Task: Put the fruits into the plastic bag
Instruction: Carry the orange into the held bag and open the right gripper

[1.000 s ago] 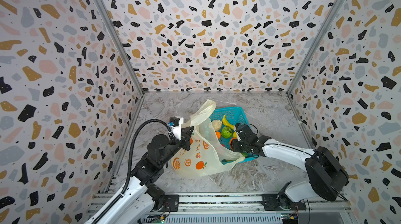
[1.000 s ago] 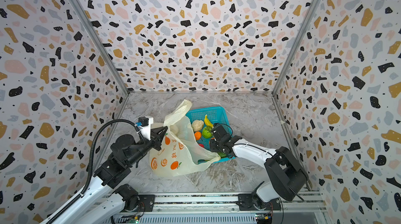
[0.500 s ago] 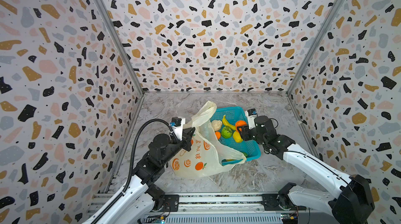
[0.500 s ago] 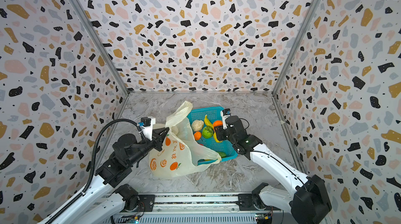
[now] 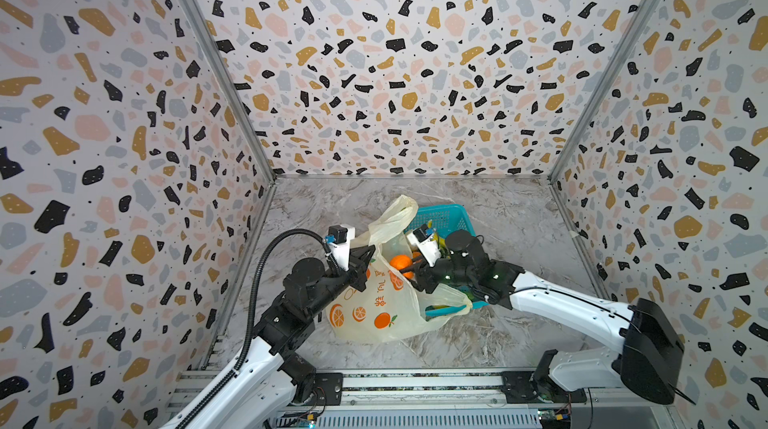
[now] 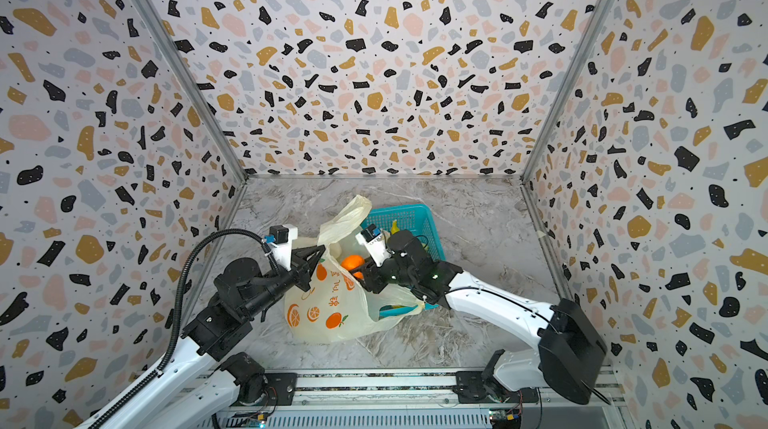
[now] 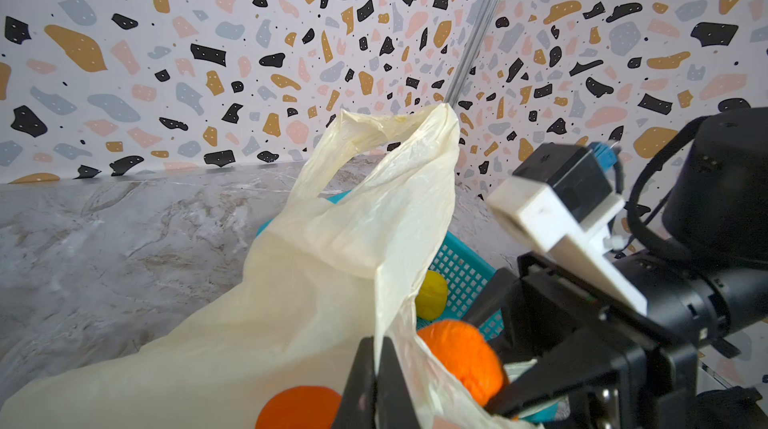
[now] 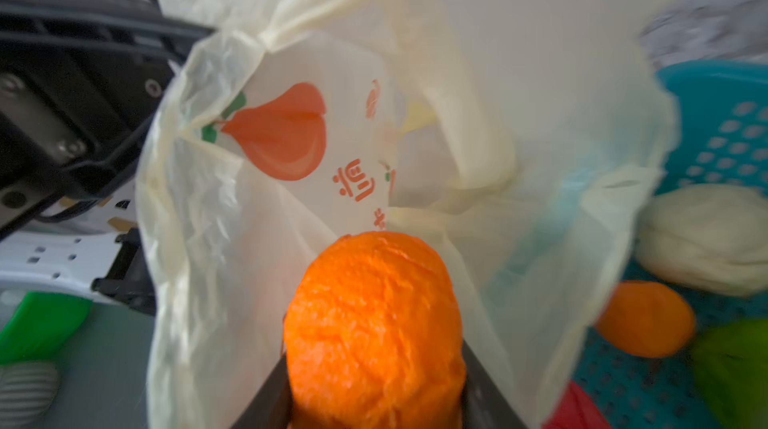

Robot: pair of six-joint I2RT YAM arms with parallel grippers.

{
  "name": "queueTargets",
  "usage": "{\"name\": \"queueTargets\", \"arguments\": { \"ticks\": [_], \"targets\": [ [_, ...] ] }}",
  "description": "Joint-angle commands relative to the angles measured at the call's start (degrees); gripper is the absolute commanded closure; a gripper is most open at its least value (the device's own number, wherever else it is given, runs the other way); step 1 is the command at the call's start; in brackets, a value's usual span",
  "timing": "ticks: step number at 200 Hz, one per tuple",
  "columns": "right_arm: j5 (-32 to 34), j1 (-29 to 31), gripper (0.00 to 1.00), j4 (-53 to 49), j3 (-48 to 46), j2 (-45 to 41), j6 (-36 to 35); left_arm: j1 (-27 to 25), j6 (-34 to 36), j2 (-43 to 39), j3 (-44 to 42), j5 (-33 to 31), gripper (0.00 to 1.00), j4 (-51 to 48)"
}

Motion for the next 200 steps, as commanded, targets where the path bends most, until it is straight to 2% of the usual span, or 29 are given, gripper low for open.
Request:
{"name": "queueTargets", "arguments": {
  "ticks": [1, 17, 33, 47, 65, 129, 165, 200],
  "targets": [
    [-6.4, 1.0, 0.73, 1.0, 3.7, 3.9, -0.8, 0.3, -1.5, -1.5, -1.2, 1.3, 1.0, 3.5],
    [-6.8, 1.2, 0.69, 0.1, 4.6, 7.0, -0.2, 0.3, -2.2, -2.4, -1.6, 1.2, 1.0, 4.0],
    [-5.1, 1.3, 0.55, -1.5, 5.2, 8.7, 0.1, 0.3, -3.4, -3.4, -1.9, 0.9, 1.0, 4.8],
    [-2.6, 1.3, 0.36, -2.6, 5.1, 8.9, 0.2, 0.3, -4.2, -4.7, -2.6, 0.9, 1.0, 6.0],
    [0.4, 1.3, 0.27, -3.1, 4.5, 8.0, 0.4, 0.3, -5.0, -6.3, -3.6, 0.6, 1.0, 7.6],
    [14.0, -1.0, 0.22, -6.1, 2.3, -1.3, -0.7, 0.3, -4.6, -6.9, -4.5, -0.7, 1.0, 7.3],
    [20.2, -7.5, 0.21, -9.4, 1.1, -7.0, 1.6, 0.3, -4.3, -6.0, -4.6, -0.7, 1.0, 6.7],
    [24.9, -14.2, 0.21, -17.7, 1.7, -6.7, 3.8, 0.3, -4.0, -5.6, -4.6, -0.7, 1.0, 6.3]
  ]
}}
